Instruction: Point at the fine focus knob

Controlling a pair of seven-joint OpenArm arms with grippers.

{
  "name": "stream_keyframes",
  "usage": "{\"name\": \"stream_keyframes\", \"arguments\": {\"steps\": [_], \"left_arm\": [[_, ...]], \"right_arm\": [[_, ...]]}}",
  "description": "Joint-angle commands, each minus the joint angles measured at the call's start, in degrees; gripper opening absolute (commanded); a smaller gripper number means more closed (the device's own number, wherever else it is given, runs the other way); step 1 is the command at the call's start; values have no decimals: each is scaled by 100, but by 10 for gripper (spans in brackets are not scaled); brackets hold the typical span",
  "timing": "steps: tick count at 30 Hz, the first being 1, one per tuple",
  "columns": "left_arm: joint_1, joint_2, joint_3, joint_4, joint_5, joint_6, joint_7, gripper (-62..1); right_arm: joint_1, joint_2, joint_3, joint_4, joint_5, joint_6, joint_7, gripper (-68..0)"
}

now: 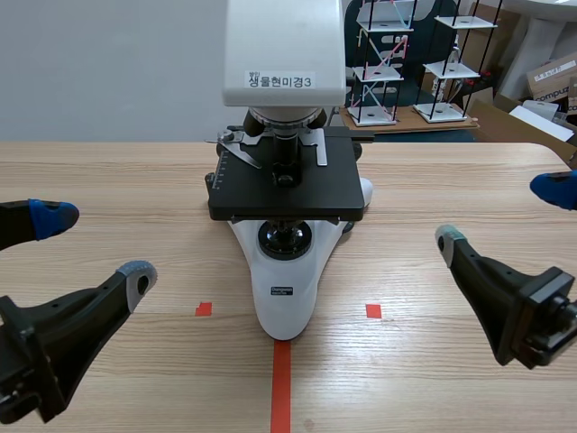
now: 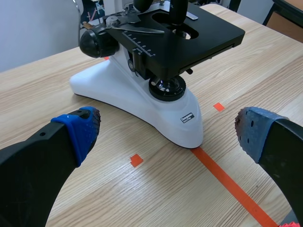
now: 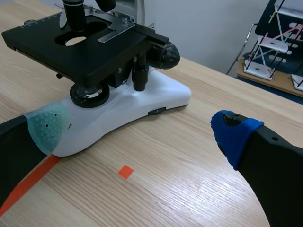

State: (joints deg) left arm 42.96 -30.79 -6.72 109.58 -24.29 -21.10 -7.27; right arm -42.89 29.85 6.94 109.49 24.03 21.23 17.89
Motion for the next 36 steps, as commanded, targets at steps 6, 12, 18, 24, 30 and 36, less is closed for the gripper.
{"name": "stream_keyframes", "arguments": {"steps": [6,12,18,24,30,36], "left_arm": [[-15,13,-15,74,-37,-7,-83,-7],[-15,13,-15,74,-37,-7,-83,-7],[-15,13,-15,74,-37,-7,-83,-7],[-15,13,-15,74,-37,-7,-83,-7],[-15,13,-15,74,-37,-7,-83,-7],[-15,13,-15,74,-37,-7,-83,-7]], "right_arm": [[-11,61,13,39,105,-20,0,4],[-11,61,13,39,105,-22,0,4],[-11,61,13,39,101,-22,0,4],[4,61,13,24,101,-22,-2,1],[328,59,-33,-354,103,111,48,-216],[1005,61,-260,-1093,15,111,188,-455]]}}
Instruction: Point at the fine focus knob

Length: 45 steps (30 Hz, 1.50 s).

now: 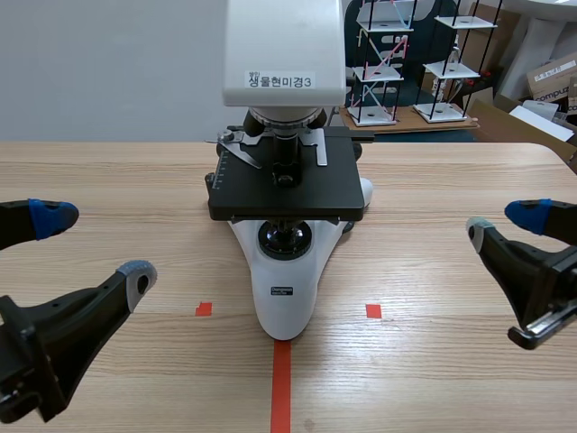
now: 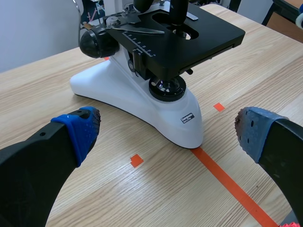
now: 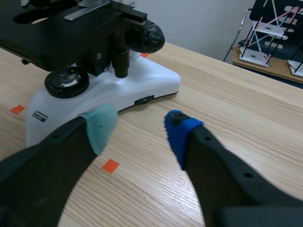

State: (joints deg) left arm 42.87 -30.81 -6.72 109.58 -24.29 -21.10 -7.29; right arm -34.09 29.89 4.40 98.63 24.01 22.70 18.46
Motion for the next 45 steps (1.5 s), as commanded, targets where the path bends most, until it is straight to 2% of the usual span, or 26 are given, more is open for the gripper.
{"name": "stream_keyframes", "arguments": {"steps": [1,5,11,18,28,38,45], "left_arm": [[-7,15,-15,74,-37,-7,-81,-7],[-7,15,-15,74,-37,-7,-81,-7],[-7,15,-15,74,-37,-7,-81,-7],[-7,15,-15,74,-37,-7,-81,-7],[-7,15,-15,74,-37,-7,-81,-7],[-7,15,-15,74,-37,-7,-81,-7],[-7,15,-15,74,-37,-7,-81,-7]], "right_arm": [[256,57,-57,-149,-4,-35,184,-487],[831,57,-313,-756,-227,-35,354,-616],[1862,57,-802,-1818,-398,-35,544,-657],[2999,57,-1335,-2846,-435,-35,728,-658],[4262,17,-2059,-3834,-433,-37,931,-658],[5117,-125,-2599,-4557,-431,-35,1049,-658],[5431,-216,-2927,-4887,-431,-35,1064,-658]]}}
